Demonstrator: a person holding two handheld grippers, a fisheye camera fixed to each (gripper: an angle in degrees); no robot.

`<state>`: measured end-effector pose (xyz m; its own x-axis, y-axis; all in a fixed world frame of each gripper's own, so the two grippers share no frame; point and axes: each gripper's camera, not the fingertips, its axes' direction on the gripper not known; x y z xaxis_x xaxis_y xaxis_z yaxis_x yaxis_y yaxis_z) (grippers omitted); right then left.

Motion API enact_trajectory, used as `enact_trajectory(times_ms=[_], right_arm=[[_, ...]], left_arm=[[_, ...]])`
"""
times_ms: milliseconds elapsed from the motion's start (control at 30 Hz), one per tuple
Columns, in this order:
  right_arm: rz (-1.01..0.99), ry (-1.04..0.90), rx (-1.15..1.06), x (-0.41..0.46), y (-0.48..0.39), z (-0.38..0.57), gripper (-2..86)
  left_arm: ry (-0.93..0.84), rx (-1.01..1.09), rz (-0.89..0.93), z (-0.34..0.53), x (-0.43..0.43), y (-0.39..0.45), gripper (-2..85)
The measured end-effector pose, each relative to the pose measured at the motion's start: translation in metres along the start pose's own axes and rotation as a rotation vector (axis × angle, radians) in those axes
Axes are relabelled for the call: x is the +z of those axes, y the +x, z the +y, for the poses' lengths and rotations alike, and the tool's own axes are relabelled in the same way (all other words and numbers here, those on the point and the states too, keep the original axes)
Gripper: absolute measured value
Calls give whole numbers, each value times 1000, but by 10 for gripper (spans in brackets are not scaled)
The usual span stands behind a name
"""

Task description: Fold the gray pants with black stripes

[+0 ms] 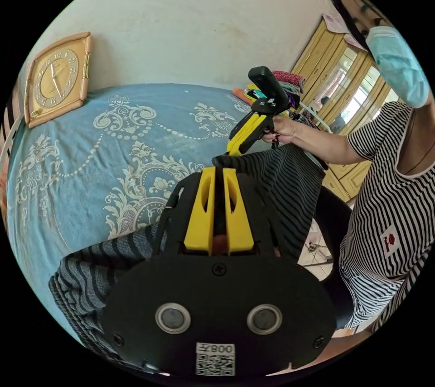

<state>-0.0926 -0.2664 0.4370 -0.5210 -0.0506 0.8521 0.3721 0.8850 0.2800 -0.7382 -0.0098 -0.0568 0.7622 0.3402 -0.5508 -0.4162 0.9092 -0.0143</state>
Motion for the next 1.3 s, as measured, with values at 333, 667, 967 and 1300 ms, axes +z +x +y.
enact_trajectory(times_ms=[333, 667, 967, 1300], right_arm=[[230, -109, 105, 43, -15, -23, 5], [307, 138, 201, -9, -85, 5, 1], [339, 69, 239, 14, -173, 18, 2], [177, -16, 351, 7, -249, 51, 1]], left_arm=[[-300, -60, -175, 0, 81, 30, 1], [-177, -126, -272, 13, 42, 77, 1], [-161, -242, -357, 18, 24, 109, 1], [-333, -320, -356, 42, 34, 159, 0]])
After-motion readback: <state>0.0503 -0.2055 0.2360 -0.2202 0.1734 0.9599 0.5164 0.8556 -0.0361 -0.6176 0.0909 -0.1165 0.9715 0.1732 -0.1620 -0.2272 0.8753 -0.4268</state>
